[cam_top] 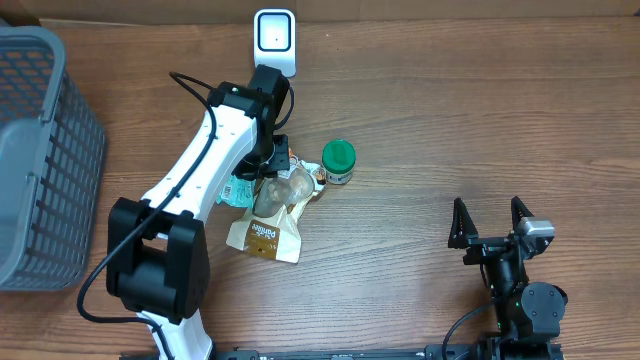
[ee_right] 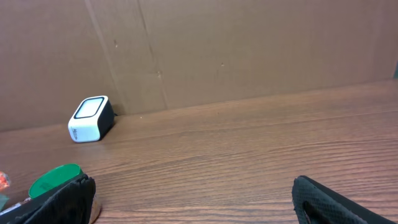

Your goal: Scan the item barcode

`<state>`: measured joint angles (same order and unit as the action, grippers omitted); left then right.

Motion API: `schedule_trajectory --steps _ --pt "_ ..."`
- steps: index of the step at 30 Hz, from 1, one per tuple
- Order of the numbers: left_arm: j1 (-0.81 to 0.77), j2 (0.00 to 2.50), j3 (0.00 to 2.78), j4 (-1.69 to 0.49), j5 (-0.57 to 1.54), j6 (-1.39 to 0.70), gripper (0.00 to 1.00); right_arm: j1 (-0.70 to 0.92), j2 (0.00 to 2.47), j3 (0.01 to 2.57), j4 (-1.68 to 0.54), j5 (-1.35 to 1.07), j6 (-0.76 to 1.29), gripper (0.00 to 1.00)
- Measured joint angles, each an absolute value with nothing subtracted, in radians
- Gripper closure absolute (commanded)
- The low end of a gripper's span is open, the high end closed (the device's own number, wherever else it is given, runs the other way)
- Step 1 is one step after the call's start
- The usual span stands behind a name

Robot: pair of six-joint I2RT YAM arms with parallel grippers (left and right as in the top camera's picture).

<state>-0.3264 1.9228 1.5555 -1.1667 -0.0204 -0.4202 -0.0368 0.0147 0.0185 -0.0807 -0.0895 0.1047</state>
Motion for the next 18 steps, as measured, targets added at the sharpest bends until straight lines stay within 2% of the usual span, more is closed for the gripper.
schedule_trajectory --steps 6,18 --pt "-0.302 1.923 1.555 -1.214 -0.074 -0.443 0.96 -0.037 0.015 0.019 -0.081 -0.09 0.105 0.0" --pt "-0.068 1.923 1.551 -1.179 -0.157 -0.458 0.96 -0.037 0.015 0.019 -0.081 -0.089 0.104 0.0"
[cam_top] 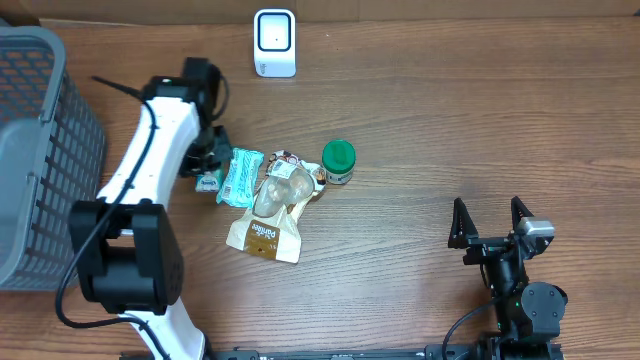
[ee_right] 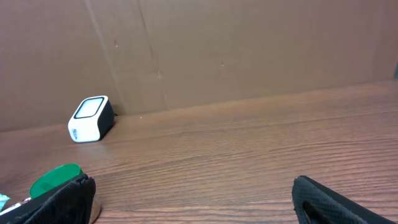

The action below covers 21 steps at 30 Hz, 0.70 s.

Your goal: Scan the item barcode

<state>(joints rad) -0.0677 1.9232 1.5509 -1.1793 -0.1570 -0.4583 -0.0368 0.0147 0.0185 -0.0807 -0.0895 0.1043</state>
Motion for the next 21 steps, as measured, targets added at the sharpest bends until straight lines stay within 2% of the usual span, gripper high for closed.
schedule_trajectory --steps 7,17,21 --pt "-0.039 1.923 1.433 -1.034 -0.194 -0.457 0.96 -0.036 0.015 0.019 -0.08 -0.09 0.104 0.0" --pt "0.12 1.923 1.395 -1.021 -0.233 -0.449 0.95 -0.037 0.015 0.019 -0.081 -0.09 0.104 0.0" --pt "0.126 1.923 1.371 -0.987 -0.219 -0.423 0.96 -0.037 0.015 0.019 -0.081 -0.09 0.104 0.0"
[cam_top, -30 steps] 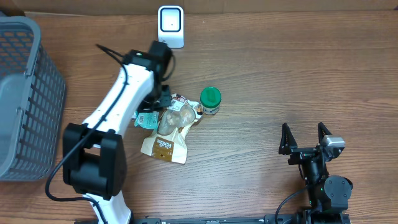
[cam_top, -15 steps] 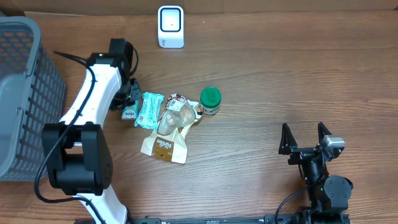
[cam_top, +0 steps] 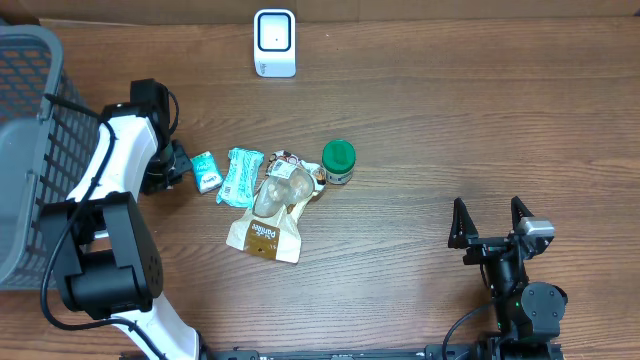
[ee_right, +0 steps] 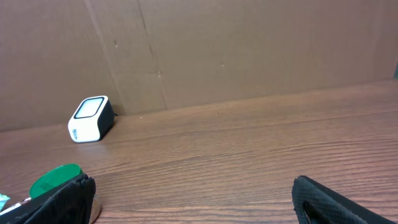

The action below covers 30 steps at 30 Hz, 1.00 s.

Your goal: Scan the item barcode

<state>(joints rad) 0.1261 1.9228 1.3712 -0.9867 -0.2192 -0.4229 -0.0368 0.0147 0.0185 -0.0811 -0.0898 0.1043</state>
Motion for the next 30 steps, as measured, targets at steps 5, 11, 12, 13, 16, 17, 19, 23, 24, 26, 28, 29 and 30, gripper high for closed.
schedule_trajectory --steps 5,11,12,13,16,17,19,23,24,26,28,29,30 --pt "0.099 1.923 1.25 -0.858 -0.165 -0.412 0.96 -0.037 0.015 0.019 -0.081 -0.09 0.104 0.0" --pt "0.044 1.902 1.195 -0.766 -0.145 -0.411 0.96 -0.037 0.015 0.019 -0.08 -0.09 0.105 0.0" --pt "0.027 1.902 1.193 -0.756 -0.143 -0.411 0.96 -0.037 0.015 0.019 -0.081 -0.09 0.105 0.0" --pt "0.006 1.902 1.192 -0.745 -0.142 -0.412 0.96 -0.037 0.015 0.019 -0.081 -0.09 0.104 0.0" --pt "-0.056 1.902 1.192 -0.73 -0.133 -0.412 0.96 -0.037 0.015 0.019 -0.081 -0.09 0.104 0.0" --pt "-0.078 1.902 1.192 -0.728 -0.13 -0.412 0.96 -0.037 0.015 0.019 -0.08 -0.09 0.105 0.0" --pt "-0.11 1.902 1.192 -0.728 -0.122 -0.413 0.96 -0.037 0.015 0.019 -0.081 -0.09 0.105 0.0" --pt "-0.137 1.902 1.192 -0.736 -0.104 -0.42 0.96 -0.037 0.015 0.019 -0.081 -0.09 0.104 0.0" --pt "-0.137 1.902 1.192 -0.74 -0.101 -0.42 0.96 -0.037 0.015 0.019 -0.081 -0.09 0.105 0.0" --pt "-0.136 1.901 1.192 -0.751 -0.089 -0.421 0.96 -0.037 0.015 0.019 -0.081 -0.09 0.104 0.0" --pt "-0.128 1.9 1.193 -0.775 -0.08 -0.421 0.87 -0.037 0.015 0.019 -0.081 -0.089 0.105 0.0" --pt "-0.121 1.9 1.193 -0.787 -0.075 -0.419 0.73 -0.037 0.015 0.019 -0.081 -0.09 0.104 0.0" --pt "-0.118 1.9 1.193 -0.802 -0.07 -0.419 0.61 -0.037 0.015 0.019 -0.081 -0.09 0.105 0.0"
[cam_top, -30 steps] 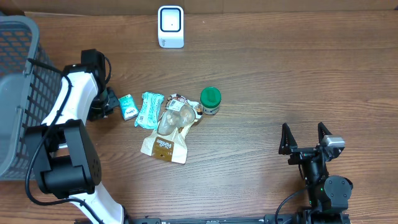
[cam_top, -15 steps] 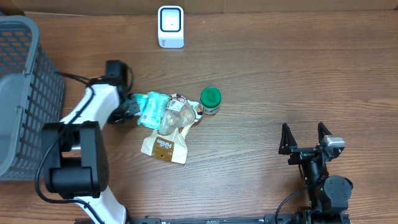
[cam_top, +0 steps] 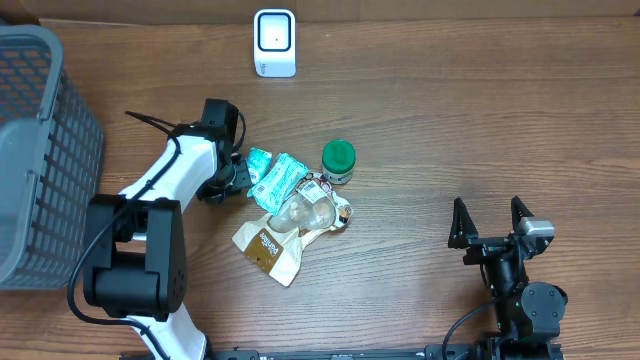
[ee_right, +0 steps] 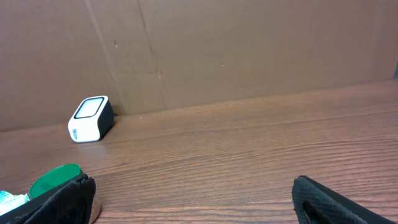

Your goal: Scan the item barcode

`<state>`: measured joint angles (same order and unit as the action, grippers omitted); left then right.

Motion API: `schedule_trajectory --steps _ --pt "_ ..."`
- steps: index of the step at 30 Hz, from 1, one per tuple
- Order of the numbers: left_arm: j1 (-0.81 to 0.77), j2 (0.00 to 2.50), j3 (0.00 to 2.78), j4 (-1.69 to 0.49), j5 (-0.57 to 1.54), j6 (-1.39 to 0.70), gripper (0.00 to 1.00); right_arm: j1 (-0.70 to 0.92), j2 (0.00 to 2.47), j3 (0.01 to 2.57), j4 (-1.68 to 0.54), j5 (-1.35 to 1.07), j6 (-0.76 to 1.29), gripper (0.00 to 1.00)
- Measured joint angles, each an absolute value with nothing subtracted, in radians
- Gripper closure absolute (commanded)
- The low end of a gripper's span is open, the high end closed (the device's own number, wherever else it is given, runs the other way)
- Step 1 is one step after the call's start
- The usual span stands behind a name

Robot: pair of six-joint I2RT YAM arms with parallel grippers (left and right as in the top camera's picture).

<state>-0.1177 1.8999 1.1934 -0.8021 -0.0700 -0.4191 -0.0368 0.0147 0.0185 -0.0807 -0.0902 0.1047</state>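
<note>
The white barcode scanner [cam_top: 274,42] stands at the table's far edge, also visible as scanner [ee_right: 90,118] in the right wrist view. A heap of items lies mid-table: a small teal packet [cam_top: 261,165], a longer teal packet [cam_top: 286,172], a clear bag on a brown pouch [cam_top: 290,222], and a green-lidded jar [cam_top: 338,160]. My left gripper [cam_top: 237,177] is low at the left side of the small teal packet; its jaws are hidden under the wrist. My right gripper [cam_top: 488,206] rests open at the front right, holding nothing.
A grey mesh basket [cam_top: 40,150] stands at the left edge. A cardboard wall [ee_right: 249,50] runs behind the scanner. The left arm's black cable [cam_top: 150,120] loops above the table beside the arm.
My left gripper has moved right, from near the basket side to against the small teal packet. Both teal packets sit further right and turned. The brown pouch and clear bag have rotated.
My left gripper was first over the heap beside the jar. Then it was left of the heap with a small teal packet by it. Then it stood further left, the packet lying apart on the table. Now it is back against the shifted packets. The right arm stayed still.
</note>
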Motion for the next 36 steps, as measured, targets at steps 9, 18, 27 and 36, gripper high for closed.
schedule_trajectory --steps 9,18,27,36 --pt "-0.072 1.921 1.341 -1.031 -0.044 -0.397 0.0 -0.037 0.015 0.019 -0.081 -0.09 0.104 0.0" --pt "-0.071 1.921 1.778 -1.325 -0.019 -0.291 0.01 -0.037 0.015 0.019 -0.081 -0.09 0.105 0.0" --pt "0.013 1.918 2.236 -1.559 -0.003 -0.185 0.0 -0.037 0.015 0.019 -0.081 -0.09 0.104 0.0" --pt "0.224 1.909 2.378 -1.57 0.01 -0.069 0.0 -0.037 0.015 0.019 -0.081 -0.09 0.105 0.0"
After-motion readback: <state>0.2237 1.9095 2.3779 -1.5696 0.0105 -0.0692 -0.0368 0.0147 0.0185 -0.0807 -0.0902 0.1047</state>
